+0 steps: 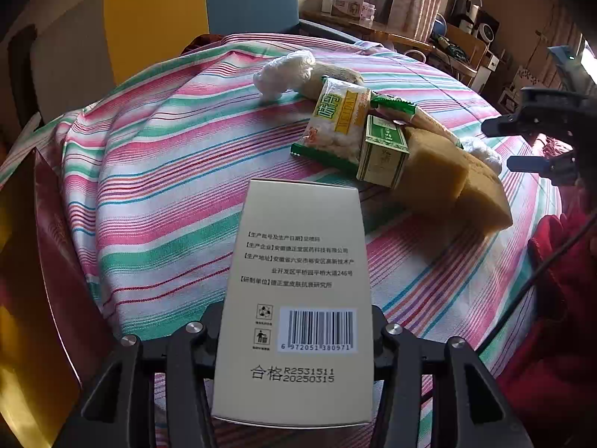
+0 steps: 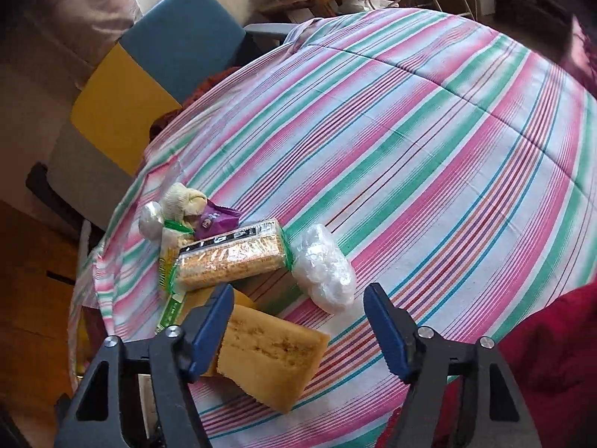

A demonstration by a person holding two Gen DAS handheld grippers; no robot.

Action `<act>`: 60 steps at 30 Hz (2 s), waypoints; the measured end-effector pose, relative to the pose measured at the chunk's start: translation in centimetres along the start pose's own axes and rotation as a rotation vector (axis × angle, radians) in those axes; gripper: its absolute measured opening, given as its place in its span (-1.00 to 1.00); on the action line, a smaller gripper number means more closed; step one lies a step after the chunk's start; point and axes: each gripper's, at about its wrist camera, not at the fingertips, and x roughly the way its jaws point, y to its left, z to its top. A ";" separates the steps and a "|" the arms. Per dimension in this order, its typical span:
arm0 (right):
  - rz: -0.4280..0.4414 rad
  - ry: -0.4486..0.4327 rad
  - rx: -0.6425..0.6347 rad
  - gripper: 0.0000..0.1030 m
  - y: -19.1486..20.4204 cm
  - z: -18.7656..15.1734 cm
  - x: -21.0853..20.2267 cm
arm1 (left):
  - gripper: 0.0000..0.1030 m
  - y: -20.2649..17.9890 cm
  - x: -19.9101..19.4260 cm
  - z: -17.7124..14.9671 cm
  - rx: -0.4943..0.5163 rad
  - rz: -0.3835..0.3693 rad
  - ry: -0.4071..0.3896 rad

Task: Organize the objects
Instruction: 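Carry the white box toward the tray while the right gripper grasps the plastic-bagged item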

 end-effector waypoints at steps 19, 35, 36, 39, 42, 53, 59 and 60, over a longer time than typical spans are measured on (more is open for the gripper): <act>-0.222 0.096 -0.107 0.02 -1.3 3.0 5.6 | 0.00 0.6 0.2 -0.3 -0.044 -0.029 -0.035; -0.242 0.086 -0.141 -0.06 -2.5 4.1 4.0 | 0.00 0.5 -0.1 -0.8 -0.042 -0.030 -0.049; -0.255 0.084 -0.145 -0.10 -2.7 4.2 3.9 | 0.00 0.5 -0.1 -0.9 -0.040 -0.027 -0.050; -0.262 0.084 -0.154 -0.11 -3.6 4.5 3.6 | 0.00 0.4 -0.1 -0.9 -0.031 -0.019 -0.051; -0.283 0.085 -0.182 -0.11 -3.1 4.4 3.4 | 0.00 0.1 0.0 -1.0 -0.011 -0.006 -0.056; -0.296 0.082 -0.203 -0.10 -1.0 2.9 2.5 | -0.01 0.7 -2.0 -0.3 -0.052 -0.060 -0.068; -0.298 0.080 -0.214 -0.10 -1.3 3.0 1.7 | -0.01 5.6 -11.7 0.0 -0.166 -0.112 -0.243; -0.299 0.080 -0.215 -0.10 -0.9 2.7 2.1 | -0.01 7.4 -12.7 -0.4 -0.218 -0.104 -0.241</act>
